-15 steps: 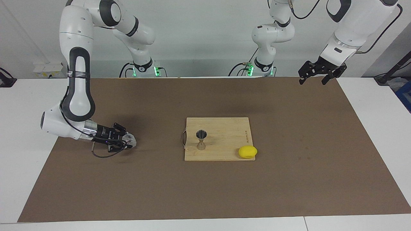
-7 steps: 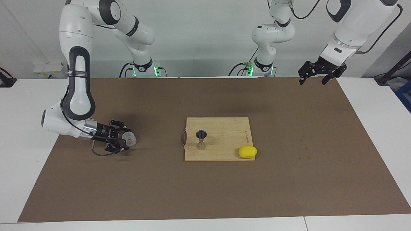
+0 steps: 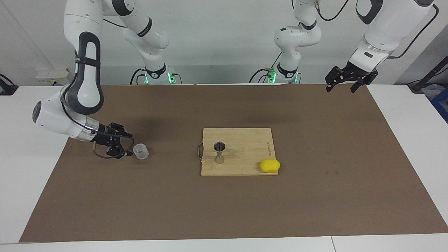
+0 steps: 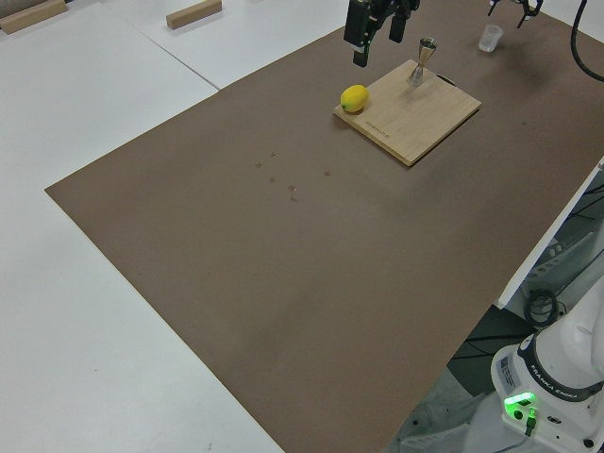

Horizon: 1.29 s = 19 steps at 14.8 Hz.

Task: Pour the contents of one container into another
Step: 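Lower the glass cup onto the table and open the right gripper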

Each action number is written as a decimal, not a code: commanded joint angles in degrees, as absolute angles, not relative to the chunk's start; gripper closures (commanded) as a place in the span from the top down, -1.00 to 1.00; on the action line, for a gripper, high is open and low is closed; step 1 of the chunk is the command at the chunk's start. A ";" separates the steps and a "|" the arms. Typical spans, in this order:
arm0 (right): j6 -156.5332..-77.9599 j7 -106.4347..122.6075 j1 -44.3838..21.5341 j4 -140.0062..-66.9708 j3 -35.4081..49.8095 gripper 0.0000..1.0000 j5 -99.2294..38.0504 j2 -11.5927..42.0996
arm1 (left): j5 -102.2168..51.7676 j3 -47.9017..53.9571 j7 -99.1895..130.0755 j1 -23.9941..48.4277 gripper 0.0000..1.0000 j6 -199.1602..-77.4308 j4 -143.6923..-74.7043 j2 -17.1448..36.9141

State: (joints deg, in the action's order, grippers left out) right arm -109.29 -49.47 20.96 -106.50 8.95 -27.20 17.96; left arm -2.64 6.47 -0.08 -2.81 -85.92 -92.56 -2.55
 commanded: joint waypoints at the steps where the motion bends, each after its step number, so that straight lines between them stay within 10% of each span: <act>1: -109.95 -47.55 19.26 -108.63 9.49 1.00 -21.90 13.10 | -1.67 6.06 -0.18 -2.29 1.00 -86.66 -93.87 -3.60; 19: -106.80 -17.76 1.32 -102.15 9.76 1.00 2.55 2.99 | -1.67 6.06 -0.18 -2.29 1.00 -86.66 -93.87 -3.60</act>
